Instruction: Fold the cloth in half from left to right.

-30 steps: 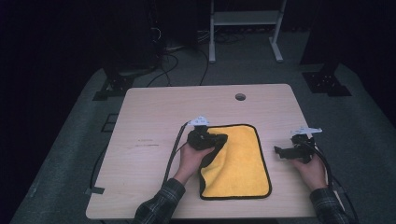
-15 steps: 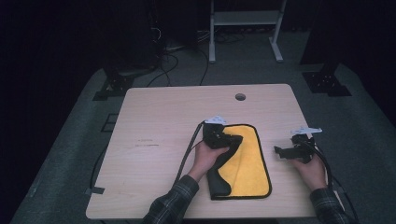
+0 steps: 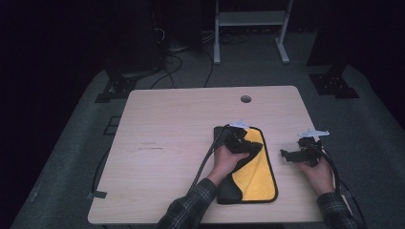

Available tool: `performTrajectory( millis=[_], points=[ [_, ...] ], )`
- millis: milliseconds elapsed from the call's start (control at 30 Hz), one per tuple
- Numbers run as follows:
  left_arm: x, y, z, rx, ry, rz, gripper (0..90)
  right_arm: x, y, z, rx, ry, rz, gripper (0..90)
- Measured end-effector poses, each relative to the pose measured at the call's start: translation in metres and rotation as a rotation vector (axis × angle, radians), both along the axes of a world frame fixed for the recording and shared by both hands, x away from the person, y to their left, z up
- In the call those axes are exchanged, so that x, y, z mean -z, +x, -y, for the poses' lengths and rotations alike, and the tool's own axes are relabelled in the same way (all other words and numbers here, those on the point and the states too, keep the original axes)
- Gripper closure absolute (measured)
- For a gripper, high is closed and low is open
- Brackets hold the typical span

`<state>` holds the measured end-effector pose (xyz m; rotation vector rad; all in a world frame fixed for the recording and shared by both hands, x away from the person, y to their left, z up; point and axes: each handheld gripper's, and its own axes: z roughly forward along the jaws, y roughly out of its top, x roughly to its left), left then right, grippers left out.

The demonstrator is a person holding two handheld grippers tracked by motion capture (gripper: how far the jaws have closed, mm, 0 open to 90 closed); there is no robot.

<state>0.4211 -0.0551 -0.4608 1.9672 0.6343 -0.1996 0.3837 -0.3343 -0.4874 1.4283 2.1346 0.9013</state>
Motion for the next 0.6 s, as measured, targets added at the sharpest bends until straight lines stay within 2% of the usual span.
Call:
performTrajectory(
  millis=[367, 433, 500, 600],
  points=[
    [0.019, 0.005, 0.020, -0.005, 0.075, -0.042, 85.4, 0.000, 0.001, 0.000, -0.003, -0.001, 0.001, 0.0],
    [0.021, 0.005, 0.022, -0.004, 0.092, -0.039, 85.2, 0.000, 0.001, 0.000, -0.004, -0.001, 0.001, 0.0],
    [0.021, 0.005, 0.023, -0.005, 0.088, -0.035, 83.2, 0.000, 0.001, 0.000, -0.005, -0.001, 0.002, 0.0],
    [0.015, 0.003, 0.019, -0.010, 0.066, -0.025, 74.6, 0.000, 0.001, 0.000, -0.004, -0.001, 0.001, 0.0]
  ],
)
